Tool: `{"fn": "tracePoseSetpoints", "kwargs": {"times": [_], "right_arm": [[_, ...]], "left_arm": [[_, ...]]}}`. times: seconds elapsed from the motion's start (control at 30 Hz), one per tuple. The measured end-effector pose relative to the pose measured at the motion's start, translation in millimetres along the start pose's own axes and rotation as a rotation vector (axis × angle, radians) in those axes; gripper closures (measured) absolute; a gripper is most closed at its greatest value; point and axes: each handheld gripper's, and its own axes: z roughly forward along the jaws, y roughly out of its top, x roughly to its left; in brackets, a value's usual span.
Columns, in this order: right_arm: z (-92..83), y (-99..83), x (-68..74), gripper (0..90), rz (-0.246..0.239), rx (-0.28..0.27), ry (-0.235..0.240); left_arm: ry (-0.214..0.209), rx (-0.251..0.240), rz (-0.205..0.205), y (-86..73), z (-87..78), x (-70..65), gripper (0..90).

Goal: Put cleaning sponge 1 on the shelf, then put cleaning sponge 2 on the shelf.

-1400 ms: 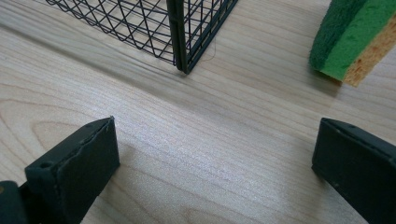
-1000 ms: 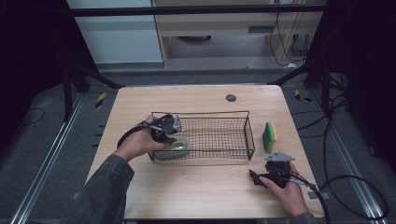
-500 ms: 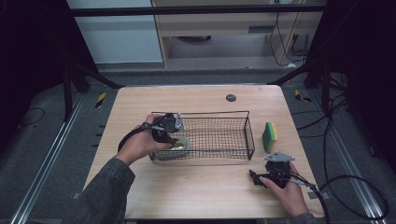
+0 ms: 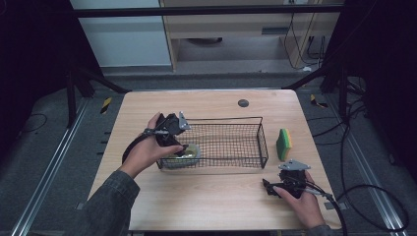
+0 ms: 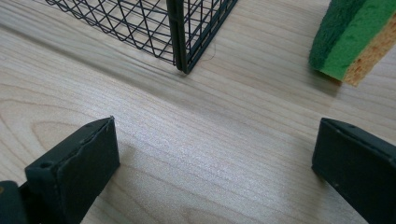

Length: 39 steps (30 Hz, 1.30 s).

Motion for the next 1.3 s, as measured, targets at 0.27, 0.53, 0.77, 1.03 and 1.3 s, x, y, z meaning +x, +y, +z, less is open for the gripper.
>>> {"fn": "tracePoseSetpoints", "kwargs": {"times": [0.27,0.53,0.77,1.03,1.3], "right_arm": [[0.0,0.0,-0.2,0.9,-0.003,-0.001,0.001],[0.0,0.0,-0.1,0.9,-0.002,0.0,0.0],[-0.2,-0.2,0.1,0.9,0.0,0.0,-0.003],[-0.3,-0.3,0.3,0.9,0.003,0.0,-0.006],[-0.3,-0.4,-0.1,0.7,0.001,0.001,-0.001]], "left_arm": [[0.012,-0.049,-0.059,-12.5,-10.4,2.0,5.3],[0.036,-0.064,-0.107,-23.4,-20.7,2.0,6.0],[0.037,-0.11,-0.187,-39.1,-36.0,0.7,5.5],[0.045,-0.148,-0.258,-67.2,-53.8,-4.3,5.7],[0.042,-0.197,-0.373,-119.0,-58.7,-22.8,5.7]]}}
